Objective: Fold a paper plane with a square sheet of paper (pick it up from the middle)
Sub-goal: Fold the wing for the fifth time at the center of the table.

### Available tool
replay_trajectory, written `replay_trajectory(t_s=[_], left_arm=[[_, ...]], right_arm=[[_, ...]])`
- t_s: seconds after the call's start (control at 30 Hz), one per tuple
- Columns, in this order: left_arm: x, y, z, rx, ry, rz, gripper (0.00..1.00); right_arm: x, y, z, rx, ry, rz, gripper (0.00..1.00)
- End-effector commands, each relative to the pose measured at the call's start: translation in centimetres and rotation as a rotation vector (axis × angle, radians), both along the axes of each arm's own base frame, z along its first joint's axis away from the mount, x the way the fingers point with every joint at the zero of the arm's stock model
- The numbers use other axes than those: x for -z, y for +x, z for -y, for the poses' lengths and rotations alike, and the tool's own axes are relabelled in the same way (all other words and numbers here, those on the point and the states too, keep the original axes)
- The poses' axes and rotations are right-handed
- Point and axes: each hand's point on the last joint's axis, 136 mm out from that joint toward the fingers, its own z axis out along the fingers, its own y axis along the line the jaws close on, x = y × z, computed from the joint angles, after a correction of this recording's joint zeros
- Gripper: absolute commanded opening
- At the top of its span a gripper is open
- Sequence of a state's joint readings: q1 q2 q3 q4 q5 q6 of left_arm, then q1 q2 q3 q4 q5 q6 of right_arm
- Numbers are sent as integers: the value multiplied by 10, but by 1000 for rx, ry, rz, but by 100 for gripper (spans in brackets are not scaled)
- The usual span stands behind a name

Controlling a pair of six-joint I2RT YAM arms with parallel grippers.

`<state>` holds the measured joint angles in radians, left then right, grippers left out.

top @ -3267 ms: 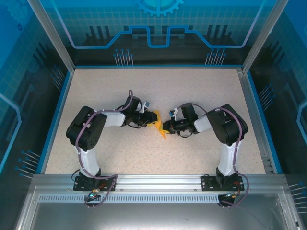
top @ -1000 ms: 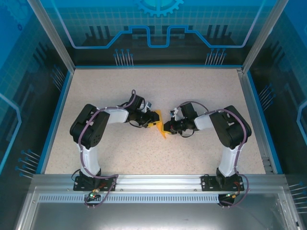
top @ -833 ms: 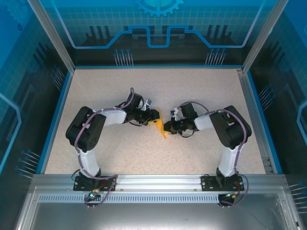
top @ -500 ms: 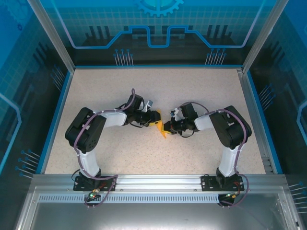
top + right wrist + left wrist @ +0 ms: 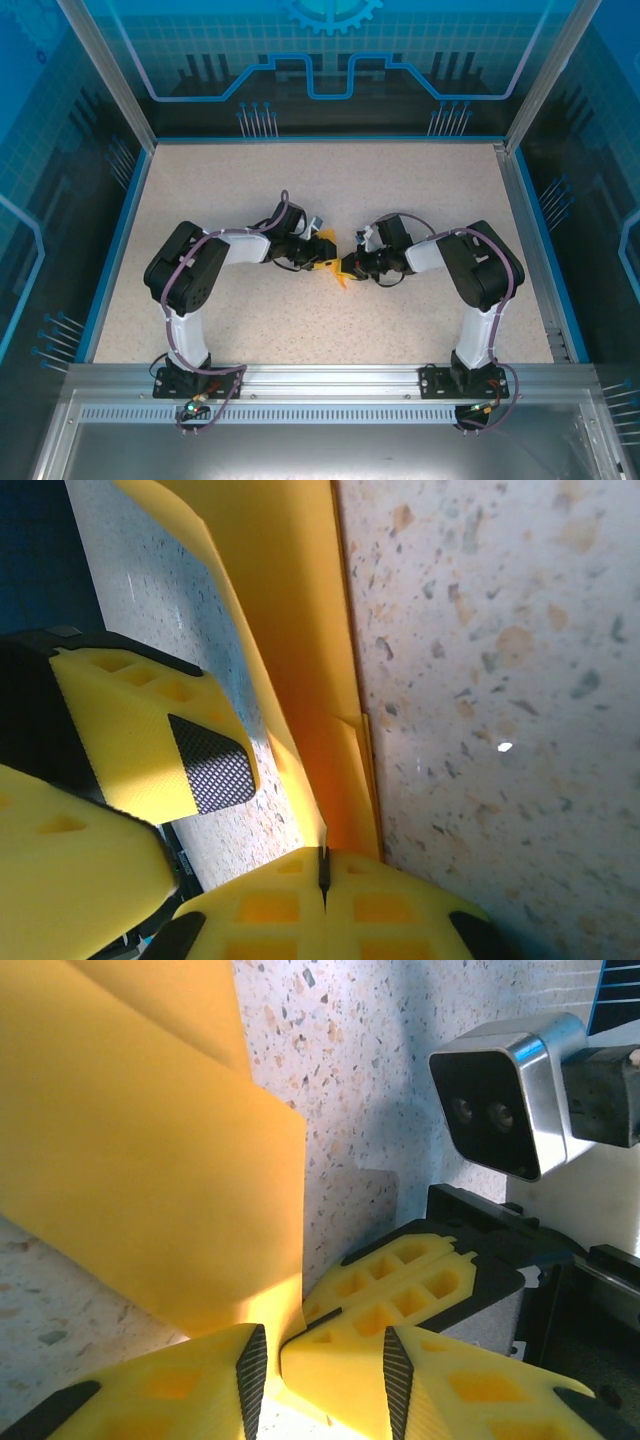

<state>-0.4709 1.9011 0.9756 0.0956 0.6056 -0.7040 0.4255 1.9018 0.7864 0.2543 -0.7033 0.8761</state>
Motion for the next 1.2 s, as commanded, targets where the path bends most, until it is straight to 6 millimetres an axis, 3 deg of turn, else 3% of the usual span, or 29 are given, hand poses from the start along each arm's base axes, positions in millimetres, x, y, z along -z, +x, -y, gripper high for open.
replay_trajectory(t_s=[0.0,0.63,0.97,1.17], left_arm=[[6,0,3,17,36,-2,38],[37,4,-9,-50,180,-99,28],[49,-1,-20,-81,256,-157,28],[52,0,-22,-88,270,-169,27]], right_arm=[[45,-27,23,60,-160,-164,0],[46,-30,24,45,-172,-170,2],[17,-28,21,-26,-172,-79,12],[15,-38,20,-59,-187,-76,11]])
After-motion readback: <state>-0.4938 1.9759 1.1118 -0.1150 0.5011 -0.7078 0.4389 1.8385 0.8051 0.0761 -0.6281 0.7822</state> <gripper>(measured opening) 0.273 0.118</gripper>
